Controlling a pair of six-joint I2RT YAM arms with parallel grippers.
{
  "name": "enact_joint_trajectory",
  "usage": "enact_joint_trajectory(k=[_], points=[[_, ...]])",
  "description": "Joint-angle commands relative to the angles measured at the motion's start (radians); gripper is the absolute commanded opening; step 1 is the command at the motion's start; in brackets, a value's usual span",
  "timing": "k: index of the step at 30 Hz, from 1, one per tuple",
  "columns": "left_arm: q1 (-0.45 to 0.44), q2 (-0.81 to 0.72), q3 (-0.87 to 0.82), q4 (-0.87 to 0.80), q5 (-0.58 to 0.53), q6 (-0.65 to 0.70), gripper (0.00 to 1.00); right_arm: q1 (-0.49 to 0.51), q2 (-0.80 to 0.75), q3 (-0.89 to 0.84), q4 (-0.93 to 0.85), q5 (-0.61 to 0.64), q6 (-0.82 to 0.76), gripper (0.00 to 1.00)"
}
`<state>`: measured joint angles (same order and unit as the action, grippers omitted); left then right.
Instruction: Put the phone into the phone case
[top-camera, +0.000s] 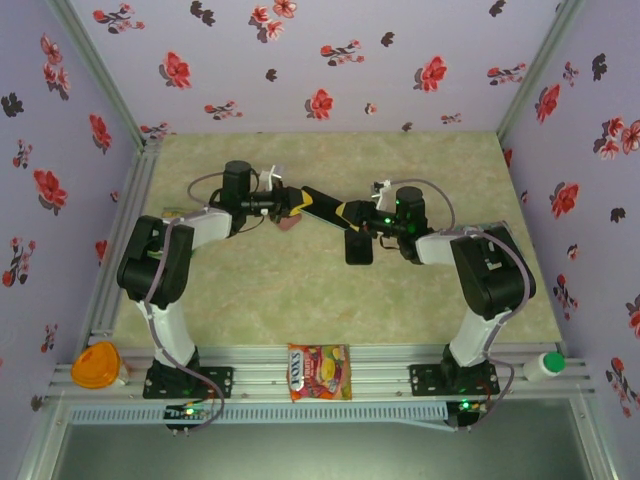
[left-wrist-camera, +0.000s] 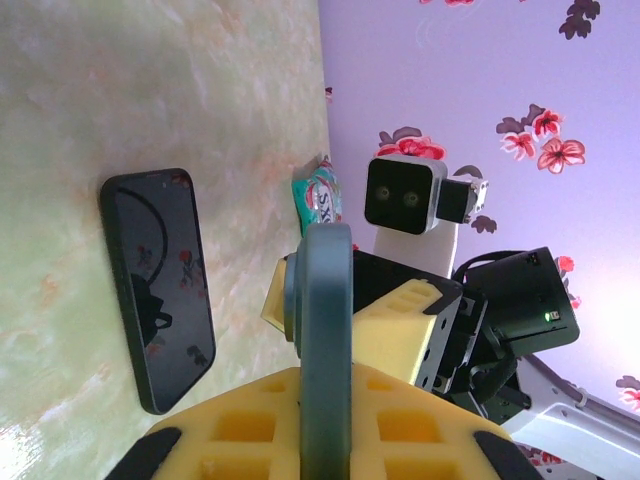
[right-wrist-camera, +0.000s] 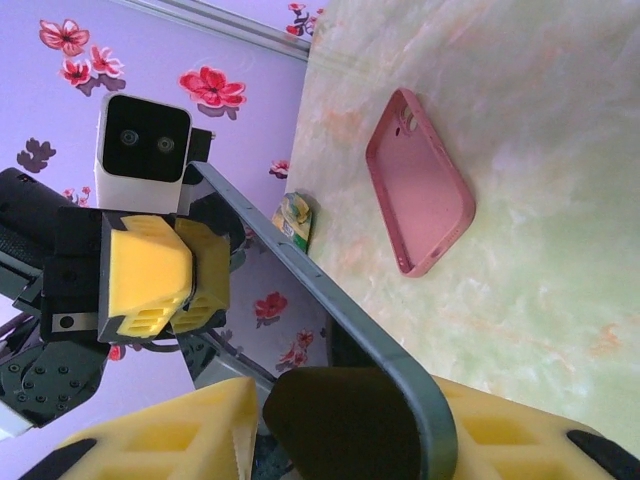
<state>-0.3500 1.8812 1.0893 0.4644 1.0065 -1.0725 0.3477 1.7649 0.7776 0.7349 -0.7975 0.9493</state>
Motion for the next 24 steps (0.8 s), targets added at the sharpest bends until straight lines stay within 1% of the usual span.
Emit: enact_joint_trajectory(k=[1, 3, 7, 13, 15, 16, 18, 19, 21, 24], points=[[-0.009, 0.02, 0.029, 0.05, 0.02, -0.011, 0.0, 0.008, -0.031, 0.029, 0.015, -0.026, -0.018, 0.43], [-0.01, 0.024, 0.029, 0.042, 0.018, -0.006, 0.0, 0.008, -0.033, 0.031, 0.021, -0.026, -0.014, 0.41], [-0.011, 0.026, 0.032, 0.024, 0.012, 0.01, 0.0, 0.008, -0.04, 0.032, 0.023, -0.026, -0.008, 0.32], [-0.01, 0.036, 0.049, -0.088, -0.024, 0.091, 0.01, 0.008, -0.067, 0.032, 0.017, -0.021, 0.003, 0.19], [-0.01, 0.037, 0.047, -0.09, -0.033, 0.095, 0.08, 0.009, -0.075, 0.034, 0.008, -0.019, 0.003, 0.16], [-0.01, 0.038, 0.047, -0.091, -0.04, 0.096, 0.16, 0.008, -0.08, 0.035, 0.004, -0.017, 0.003, 0.13], [-0.011, 0.039, 0.046, -0.091, -0.055, 0.097, 0.22, 0.008, -0.088, 0.037, -0.004, -0.017, 0.005, 0.03], [-0.01, 0.041, 0.047, -0.09, -0.061, 0.095, 0.26, 0.009, -0.091, 0.041, -0.011, -0.017, 0.006, 0.0], [-0.011, 0.049, 0.052, -0.081, -0.067, 0.089, 0.31, 0.008, -0.095, 0.04, -0.009, -0.021, 0.014, 0.0], [-0.01, 0.059, 0.051, -0.039, -0.072, 0.064, 0.34, 0.008, -0.107, 0.04, -0.008, -0.021, 0.022, 0.0]])
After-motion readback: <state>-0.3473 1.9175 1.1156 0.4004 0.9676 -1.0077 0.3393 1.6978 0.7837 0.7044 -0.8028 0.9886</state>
